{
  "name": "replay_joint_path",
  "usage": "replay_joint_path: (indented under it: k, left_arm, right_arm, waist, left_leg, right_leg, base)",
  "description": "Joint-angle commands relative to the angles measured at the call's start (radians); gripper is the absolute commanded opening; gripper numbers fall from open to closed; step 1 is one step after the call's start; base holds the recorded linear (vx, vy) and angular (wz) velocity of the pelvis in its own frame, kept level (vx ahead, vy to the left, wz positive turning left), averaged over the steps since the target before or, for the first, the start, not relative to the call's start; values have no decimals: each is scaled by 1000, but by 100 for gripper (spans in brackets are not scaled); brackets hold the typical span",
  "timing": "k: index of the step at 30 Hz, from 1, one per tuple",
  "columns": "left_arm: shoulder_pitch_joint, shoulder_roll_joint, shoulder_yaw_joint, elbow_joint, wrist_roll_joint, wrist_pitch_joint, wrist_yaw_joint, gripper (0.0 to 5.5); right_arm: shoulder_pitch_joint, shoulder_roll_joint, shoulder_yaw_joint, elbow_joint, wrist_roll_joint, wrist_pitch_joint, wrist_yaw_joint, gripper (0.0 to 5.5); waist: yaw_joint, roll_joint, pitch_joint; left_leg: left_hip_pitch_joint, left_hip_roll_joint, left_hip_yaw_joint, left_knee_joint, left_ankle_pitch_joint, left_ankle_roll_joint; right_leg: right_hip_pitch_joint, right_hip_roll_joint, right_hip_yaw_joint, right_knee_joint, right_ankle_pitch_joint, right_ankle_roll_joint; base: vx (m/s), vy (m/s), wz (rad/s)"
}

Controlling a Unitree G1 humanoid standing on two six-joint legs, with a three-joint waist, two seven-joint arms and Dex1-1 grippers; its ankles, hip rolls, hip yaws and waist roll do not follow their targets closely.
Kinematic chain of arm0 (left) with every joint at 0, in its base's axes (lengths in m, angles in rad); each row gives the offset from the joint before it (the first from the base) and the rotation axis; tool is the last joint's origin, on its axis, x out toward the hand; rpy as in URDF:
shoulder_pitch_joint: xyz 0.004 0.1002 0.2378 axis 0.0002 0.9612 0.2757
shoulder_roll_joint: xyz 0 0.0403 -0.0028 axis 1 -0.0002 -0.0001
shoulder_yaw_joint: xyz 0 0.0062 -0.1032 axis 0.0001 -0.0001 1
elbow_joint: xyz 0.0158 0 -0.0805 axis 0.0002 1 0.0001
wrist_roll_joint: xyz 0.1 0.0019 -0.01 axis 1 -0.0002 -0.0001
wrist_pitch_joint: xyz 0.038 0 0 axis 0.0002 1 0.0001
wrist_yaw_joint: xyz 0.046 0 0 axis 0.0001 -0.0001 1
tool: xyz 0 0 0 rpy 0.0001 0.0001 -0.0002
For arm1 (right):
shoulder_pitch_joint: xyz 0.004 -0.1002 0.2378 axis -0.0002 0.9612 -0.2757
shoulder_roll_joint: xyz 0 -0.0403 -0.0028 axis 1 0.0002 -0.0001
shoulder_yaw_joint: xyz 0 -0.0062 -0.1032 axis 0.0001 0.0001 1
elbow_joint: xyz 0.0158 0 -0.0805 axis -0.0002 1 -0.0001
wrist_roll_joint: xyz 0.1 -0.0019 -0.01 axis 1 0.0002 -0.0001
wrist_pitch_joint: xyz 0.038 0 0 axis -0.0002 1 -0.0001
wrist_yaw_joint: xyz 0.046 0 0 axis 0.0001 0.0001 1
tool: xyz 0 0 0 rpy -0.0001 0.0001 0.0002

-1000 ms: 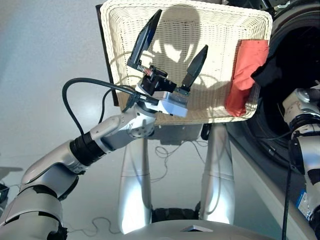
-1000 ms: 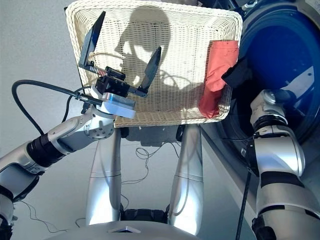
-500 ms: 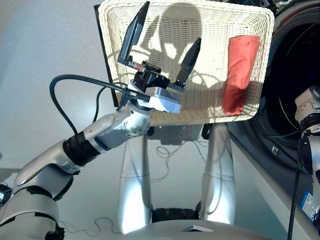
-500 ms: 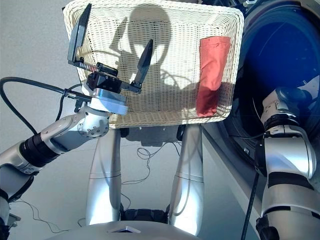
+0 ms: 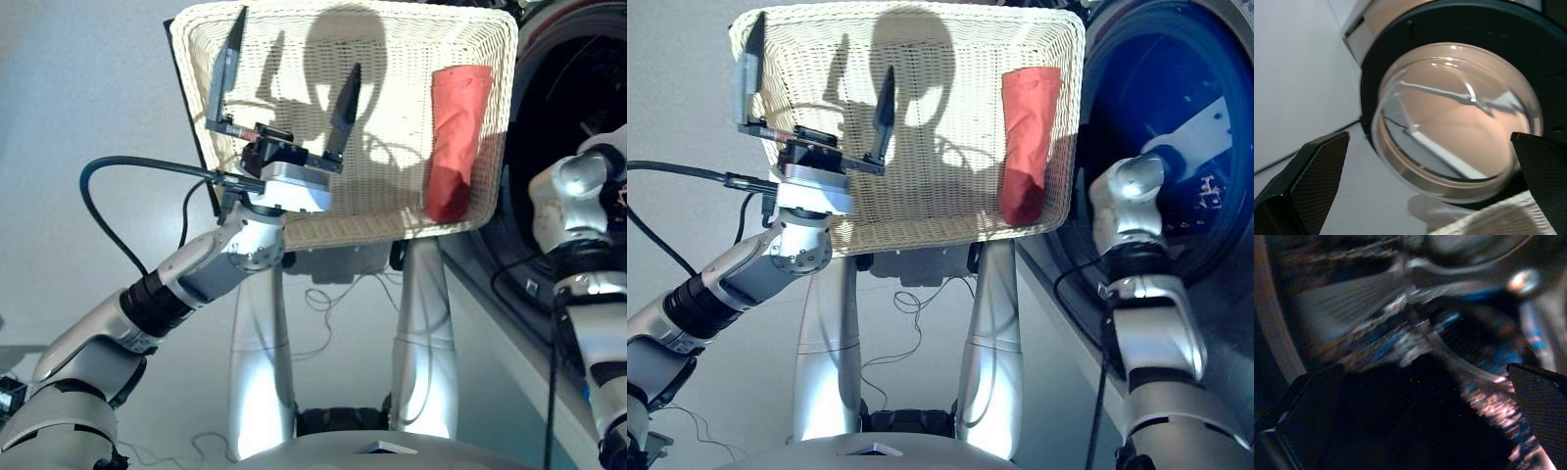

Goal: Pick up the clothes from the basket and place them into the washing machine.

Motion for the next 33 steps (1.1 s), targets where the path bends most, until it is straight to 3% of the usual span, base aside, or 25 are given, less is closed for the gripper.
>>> replay_joint_path:
  k: [1, 4, 9, 10, 11, 12, 14, 15, 16, 17, 18, 19, 20, 33]
  left_arm:
    - [18, -7, 13, -118, -17, -46, -11, 550]
    - [28, 10, 25, -130, -30, -61, -26, 550]
    - [42, 22, 41, -151, -48, -81, -49, 550]
    - [55, 22, 36, -149, -52, -84, -55, 550]
    - [43, 25, 42, -149, -54, -87, -59, 550]
    - [53, 22, 37, -146, -62, -90, -62, 550]
    - [54, 19, 36, -147, -74, -98, -70, 550]
    - [43, 22, 42, -148, -74, -98, -71, 550]
    - [40, 12, 35, -147, -89, -101, -74, 550]
    - [51, 5, 31, -145, -97, -102, -75, 550]
    - [42, 2, 34, -146, -102, -105, -76, 550]
    - [54, -6, 29, -145, -108, -105, -77, 550]
    - [44, -9, 31, -144, -114, -105, -79, 550]
    - [22, -42, 3, -131, -140, -108, -120, 550]
  right_arm:
    - [96, -16, -28, -101, -54, -104, 88, 550]
    - [181, -8, 70, -210, -132, -96, 187, 550]
    - [165, -15, 176, -224, -136, -83, 314, 550]
    - [159, -19, 199, -207, -137, -75, 331, 550]
    - [130, -20, 210, -183, -135, -66, 340, 550]
    - [122, -15, 227, -157, -129, -59, 349, 550]
    - [81, -17, 253, -105, -149, -32, 359, 550]
    - [67, -18, 251, -104, -149, -33, 359, 550]
    - [22, -10, 262, -25, -142, -14, 362, 550]
    - [19, 1, 265, 12, -134, -8, 364, 550]
    - [-9, 7, 264, 56, -130, -1, 363, 550]
    - [-8, 22, 266, 97, -119, 5, 364, 550]
    - [-39, 27, 268, 139, -115, 15, 367, 550]
    - [-195, 95, 307, 517, -83, 102, 438, 550]
  waist:
    - [-18, 7, -16]
    - [-18, 5, -16]
    - [-7, 8, -16]
    - [-3, 9, -16]
    - [-1, 10, -16]
    - [3, 11, -16]
    - [9, 14, -16]
    - [7, 14, -16]
    - [15, 20, -16]
    - [18, 22, -16]
    - [21, 26, -16]
    - [25, 29, -16]
    - [28, 31, -16]
    - [63, 66, -16]
  left_leg:
    - [76, 8, 22, -61, -11, -35]
    - [72, 9, 19, -53, -10, -33]
    - [67, 10, 15, -19, -21, -32]
    - [92, 12, 11, 4, -59, -37]
    - [65, 12, 12, 1, -32, -33]
    - [86, 12, 9, 24, -68, -37]
    - [76, 11, 5, 43, -73, -38]
    - [48, 10, 7, 30, -38, -34]
    - [45, 9, 3, 45, -43, -35]
    - [68, 8, 0, 59, -75, -39]
    - [43, 7, 2, 45, -40, -35]
    - [68, 7, 0, 62, -75, -39]
    - [40, 5, 0, 51, -41, -36]
    - [29, -3, -5, 54, -40, -35]
  right_leg:
    - [-2, 41, -44, -11, -3, -67]
    - [-6, 43, -46, -1, -5, -66]
    - [-15, 47, -51, 40, -20, -65]
    - [8, 46, -54, 65, -56, -61]
    - [-17, 48, -56, 61, -29, -64]
    - [4, 47, -58, 85, -62, -59]
    - [-5, 45, -62, 106, -68, -59]
    - [-32, 45, -63, 91, -35, -63]
    - [-32, 42, -65, 105, -39, -63]
    - [-11, 40, -66, 124, -70, -59]
    - [-37, 40, -68, 112, -38, -64]
    - [-13, 38, -70, 129, -71, -60]
    - [-39, 38, -73, 119, -39, -65]
    - [-48, 30, -83, 133, -46, -69]
  base:
    - [0, 0, 0]
    - [0, 0, 0]
    - [17, -1, -8]
    - [0, 0, 0]
    - [90, -5, 14]
    - [0, 0, 0]
    - [-1, -10, 15]
    - [-81, -24, 38]
    - [0, 0, 0]
    - [0, 0, 0]
    - [94, -11, 25]
    - [-81, -6, 20]
    - [0, 0, 0]
    - [-6, 0, -1]
